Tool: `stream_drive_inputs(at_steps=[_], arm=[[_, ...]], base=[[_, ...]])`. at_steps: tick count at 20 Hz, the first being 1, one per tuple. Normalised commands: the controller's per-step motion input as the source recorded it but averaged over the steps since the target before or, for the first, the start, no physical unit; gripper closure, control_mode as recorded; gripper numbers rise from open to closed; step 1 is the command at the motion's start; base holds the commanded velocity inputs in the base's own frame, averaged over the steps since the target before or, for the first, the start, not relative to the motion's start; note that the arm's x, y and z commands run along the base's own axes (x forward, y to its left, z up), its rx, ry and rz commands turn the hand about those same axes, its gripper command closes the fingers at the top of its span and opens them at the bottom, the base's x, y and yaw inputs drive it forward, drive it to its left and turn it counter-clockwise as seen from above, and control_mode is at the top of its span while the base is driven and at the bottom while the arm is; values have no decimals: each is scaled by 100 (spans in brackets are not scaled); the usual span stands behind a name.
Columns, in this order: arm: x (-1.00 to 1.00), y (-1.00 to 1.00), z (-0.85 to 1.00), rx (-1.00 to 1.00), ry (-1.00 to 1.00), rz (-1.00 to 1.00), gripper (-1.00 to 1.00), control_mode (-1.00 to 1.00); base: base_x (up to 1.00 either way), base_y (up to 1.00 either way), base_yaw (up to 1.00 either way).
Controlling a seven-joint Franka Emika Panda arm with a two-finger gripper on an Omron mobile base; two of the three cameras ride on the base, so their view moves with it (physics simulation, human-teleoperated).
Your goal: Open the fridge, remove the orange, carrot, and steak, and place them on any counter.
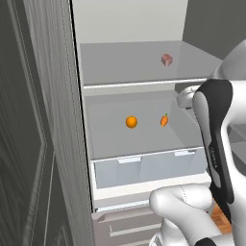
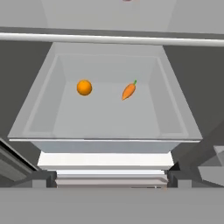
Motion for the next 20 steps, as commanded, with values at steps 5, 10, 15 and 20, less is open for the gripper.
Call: stream_drive_inputs(at_steps=[5, 10, 15, 20], arm=[[0, 0, 6, 0, -8, 0, -100, -100], [0, 0, 5, 0, -12, 0, -100, -100], [14, 0, 2, 0, -5, -1, -100, -100], [47, 0, 7, 0, 0, -10, -100, -100]], base=[[0, 0, 0], [0, 0, 0], [0, 0, 0], [0, 0, 0]])
